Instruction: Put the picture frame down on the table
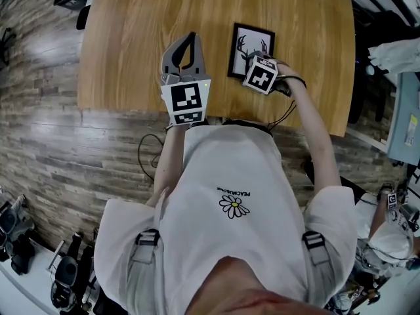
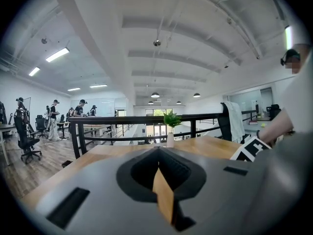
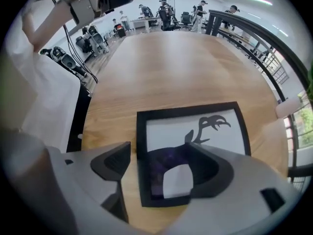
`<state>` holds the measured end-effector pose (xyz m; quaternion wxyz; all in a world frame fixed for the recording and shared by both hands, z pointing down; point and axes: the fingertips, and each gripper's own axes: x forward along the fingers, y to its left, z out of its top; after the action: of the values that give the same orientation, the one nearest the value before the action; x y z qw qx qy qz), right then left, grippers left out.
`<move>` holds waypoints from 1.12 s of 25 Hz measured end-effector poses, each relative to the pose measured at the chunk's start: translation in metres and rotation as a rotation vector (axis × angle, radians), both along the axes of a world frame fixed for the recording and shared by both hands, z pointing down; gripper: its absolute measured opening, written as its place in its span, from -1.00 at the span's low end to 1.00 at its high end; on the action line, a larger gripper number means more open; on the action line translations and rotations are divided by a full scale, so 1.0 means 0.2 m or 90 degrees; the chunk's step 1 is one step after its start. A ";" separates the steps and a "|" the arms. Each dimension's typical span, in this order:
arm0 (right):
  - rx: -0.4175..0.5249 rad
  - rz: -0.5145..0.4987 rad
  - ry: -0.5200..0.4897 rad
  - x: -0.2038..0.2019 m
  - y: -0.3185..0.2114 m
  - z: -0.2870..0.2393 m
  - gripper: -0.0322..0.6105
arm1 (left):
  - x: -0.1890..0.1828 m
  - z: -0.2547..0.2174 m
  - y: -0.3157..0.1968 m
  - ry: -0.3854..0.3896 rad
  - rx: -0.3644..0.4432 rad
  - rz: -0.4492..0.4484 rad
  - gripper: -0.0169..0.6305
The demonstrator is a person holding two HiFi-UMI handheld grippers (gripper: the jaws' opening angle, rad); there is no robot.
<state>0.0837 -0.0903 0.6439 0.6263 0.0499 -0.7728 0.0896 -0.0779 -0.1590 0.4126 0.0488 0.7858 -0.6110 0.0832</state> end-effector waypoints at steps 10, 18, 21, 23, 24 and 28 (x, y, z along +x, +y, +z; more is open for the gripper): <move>0.030 -0.027 -0.024 0.02 0.01 0.01 0.26 | 0.06 -0.01 0.00 -0.003 0.002 0.015 -0.90; 0.093 -0.019 -0.037 0.06 -0.05 -0.06 0.26 | 0.11 -0.07 0.01 -0.011 0.016 0.030 -0.90; 0.163 -0.021 -0.059 0.05 -0.17 -0.24 0.26 | 0.11 -0.10 0.00 -0.011 0.022 0.027 -0.90; 0.222 -0.009 -0.091 0.03 -0.26 -0.40 0.26 | 0.11 -0.10 0.00 -0.009 0.024 0.026 -0.90; 0.256 0.002 -0.112 0.02 -0.32 -0.49 0.26 | 0.12 -0.11 0.00 -0.008 0.026 0.027 -0.90; 0.440 0.034 -0.191 0.01 -0.49 -0.91 0.26 | 0.15 -0.22 0.01 -0.004 0.062 0.030 -0.90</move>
<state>0.0851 -0.1888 0.4624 0.4499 0.2647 -0.8389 -0.1541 -0.0482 -0.1578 0.3695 0.0068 0.8011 -0.5958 0.0568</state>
